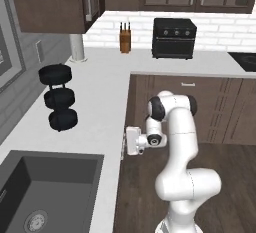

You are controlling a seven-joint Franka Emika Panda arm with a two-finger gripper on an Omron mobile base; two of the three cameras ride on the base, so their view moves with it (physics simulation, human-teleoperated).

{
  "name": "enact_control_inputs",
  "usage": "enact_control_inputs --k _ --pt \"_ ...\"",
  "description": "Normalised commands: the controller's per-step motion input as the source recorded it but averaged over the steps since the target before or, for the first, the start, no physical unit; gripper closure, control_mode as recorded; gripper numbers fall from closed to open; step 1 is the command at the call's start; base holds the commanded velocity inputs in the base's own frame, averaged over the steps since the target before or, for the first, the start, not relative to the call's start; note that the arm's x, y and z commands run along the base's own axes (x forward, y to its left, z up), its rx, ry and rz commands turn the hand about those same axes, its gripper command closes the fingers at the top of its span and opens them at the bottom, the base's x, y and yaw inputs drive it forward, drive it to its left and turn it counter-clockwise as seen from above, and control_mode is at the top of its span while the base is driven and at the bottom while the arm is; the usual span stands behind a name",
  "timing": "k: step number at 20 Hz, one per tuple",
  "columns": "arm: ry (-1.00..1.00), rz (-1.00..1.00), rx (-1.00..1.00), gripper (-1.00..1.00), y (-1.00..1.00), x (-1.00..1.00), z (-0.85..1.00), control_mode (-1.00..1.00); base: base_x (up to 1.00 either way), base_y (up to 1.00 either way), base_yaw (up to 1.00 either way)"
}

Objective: Take a straw from the drawer in front and place it inside the glass cup on the dining counter.

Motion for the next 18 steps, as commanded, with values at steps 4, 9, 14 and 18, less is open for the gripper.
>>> enact_control_inputs --k 4,9,14,18 --pt "0.00 0.00 0.00 1.00 -0.59 -0.14 0.01 -1.00 0.00 0.00 0.00" --pt "0.00 -0.01 0.00 1.00 -0.99 -0.08 0.04 -1.00 0.00 0.00 0.00" --pt "0.00 -0.02 0.00 1.00 -1.00 -0.03 0.07 -1.00 0.00 0.00 0.00" --pt "0.00 -0.04 0.00 1.00 -1.00 0.00 0.11 -1.00 0.00 0.00 0.00"
